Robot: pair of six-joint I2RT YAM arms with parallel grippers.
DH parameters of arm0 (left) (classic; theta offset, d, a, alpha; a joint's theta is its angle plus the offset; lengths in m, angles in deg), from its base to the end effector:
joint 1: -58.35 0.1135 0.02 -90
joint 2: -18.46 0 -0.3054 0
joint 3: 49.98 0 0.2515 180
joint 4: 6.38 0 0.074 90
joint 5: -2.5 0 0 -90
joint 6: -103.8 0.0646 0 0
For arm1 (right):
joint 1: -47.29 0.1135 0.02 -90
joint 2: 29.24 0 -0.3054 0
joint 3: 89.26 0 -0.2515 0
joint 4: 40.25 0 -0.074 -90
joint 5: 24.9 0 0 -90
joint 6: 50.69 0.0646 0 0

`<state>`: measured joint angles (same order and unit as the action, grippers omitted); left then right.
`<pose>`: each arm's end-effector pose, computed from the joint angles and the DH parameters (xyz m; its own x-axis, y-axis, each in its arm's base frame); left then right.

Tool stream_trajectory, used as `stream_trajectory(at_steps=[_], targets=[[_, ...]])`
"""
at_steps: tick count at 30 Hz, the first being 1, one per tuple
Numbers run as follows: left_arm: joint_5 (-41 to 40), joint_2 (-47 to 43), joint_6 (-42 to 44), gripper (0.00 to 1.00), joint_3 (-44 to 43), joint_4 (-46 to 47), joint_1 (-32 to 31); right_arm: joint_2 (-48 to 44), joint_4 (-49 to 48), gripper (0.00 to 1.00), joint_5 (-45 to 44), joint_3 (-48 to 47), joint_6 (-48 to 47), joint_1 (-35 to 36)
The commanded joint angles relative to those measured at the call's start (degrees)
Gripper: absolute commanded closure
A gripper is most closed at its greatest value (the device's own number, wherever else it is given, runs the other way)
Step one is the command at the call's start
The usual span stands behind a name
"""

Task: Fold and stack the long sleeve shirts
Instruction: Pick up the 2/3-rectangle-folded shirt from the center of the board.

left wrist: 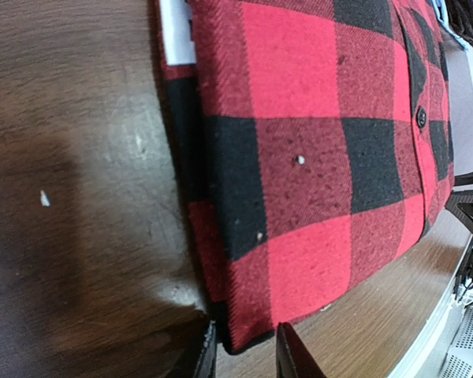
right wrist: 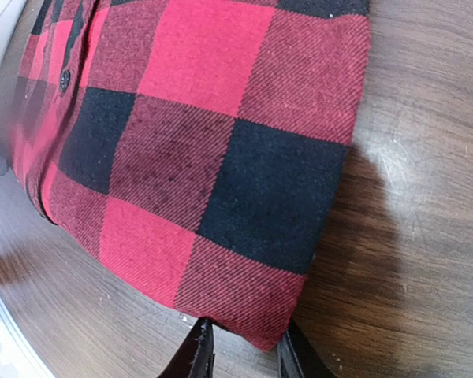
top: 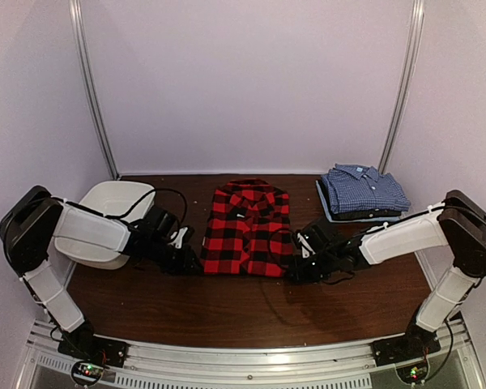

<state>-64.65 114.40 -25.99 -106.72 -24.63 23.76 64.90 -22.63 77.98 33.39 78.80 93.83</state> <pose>0.2478 -0.2014 0.1457 -0.9781 -0.0419 -0.2039 0.0901 0.7980 -0.5958 0.2118 0.2445 0.1561 -0.9384 -0.0890 -0.3339 -0.2592 0.8202 0.5100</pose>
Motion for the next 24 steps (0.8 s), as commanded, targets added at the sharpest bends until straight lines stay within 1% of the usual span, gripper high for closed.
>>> stream_trajectory(at_steps=[1, 2, 5, 8, 11, 13, 18, 24], targets=[[-0.7, 2.1, -0.7, 0.72, -0.7, -0.9, -0.9, 1.1, -1.4, 0.72, 0.4, 0.9, 0.8, 0.5], [-0.7, 2.2, -0.7, 0.73, -0.7, -0.8, -0.9, 1.2, -1.5, 0.73, 0.5, 0.9, 0.8, 0.5], [-0.6, 2.4, -1.1, 0.80, -0.8, -0.9, -1.2, 1.3, -1.7, 0.79, 0.3, 0.7, 0.5, 0.5], [-0.2, 2.2, -1.5, 0.87, -1.1, -1.0, -1.4, 1.2, -1.8, 0.91, -0.3, 0.5, 0.2, 0.5], [-0.3, 1.5, -1.8, 0.96, -1.4, -1.5, -1.6, 0.3, -1.6, 1.00, -0.6, 0.4, -0.4, 0.6], [-0.3, 0.5, -2.2, 1.00, -1.2, -1.6, -1.8, -0.7, -1.1, 1.00, -1.3, 0.5, -0.9, 0.9], [-1.6, -3.1, -3.7, 1.00, 0.7, -2.1, -2.9, -3.9, -0.9, 1.00, -2.3, 3.1, -0.6, 2.2], [-4.8, -10.5, -6.3, 1.00, 4.9, -4.5, -6.9, -9.8, 0.8, 1.00, -4.8, 6.5, 1.1, 5.3]])
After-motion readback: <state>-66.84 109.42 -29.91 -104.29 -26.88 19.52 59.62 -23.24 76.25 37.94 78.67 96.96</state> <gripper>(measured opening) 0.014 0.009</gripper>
